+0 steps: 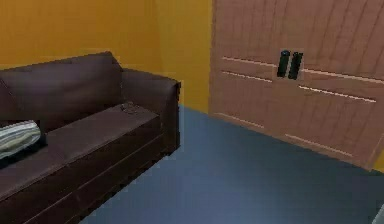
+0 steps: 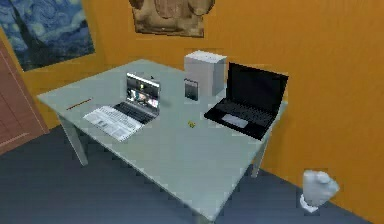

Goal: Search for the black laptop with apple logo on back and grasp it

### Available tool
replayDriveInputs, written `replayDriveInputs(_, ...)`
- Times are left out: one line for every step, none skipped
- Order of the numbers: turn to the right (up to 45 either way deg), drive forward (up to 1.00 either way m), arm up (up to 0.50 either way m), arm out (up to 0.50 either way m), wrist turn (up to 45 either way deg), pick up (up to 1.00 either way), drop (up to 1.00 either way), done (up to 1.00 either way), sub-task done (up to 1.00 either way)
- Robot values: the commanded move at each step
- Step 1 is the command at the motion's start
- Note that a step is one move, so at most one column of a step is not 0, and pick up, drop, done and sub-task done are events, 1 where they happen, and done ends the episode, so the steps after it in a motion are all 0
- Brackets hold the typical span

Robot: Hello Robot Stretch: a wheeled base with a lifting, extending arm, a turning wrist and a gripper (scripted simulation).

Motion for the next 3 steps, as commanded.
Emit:
replayDriveInputs(30.0,0.0,0.0,0.0,0.0,0.0,0.0,0.0,0.0)
replayDriveInputs(0.0,0.25,0.0,0.0,0.0,0.0,0.0,0.0,0.0)
replayDriveInputs(-33.0,0.0,0.0,0.0,0.0,0.0,0.0,0.0,0.0)
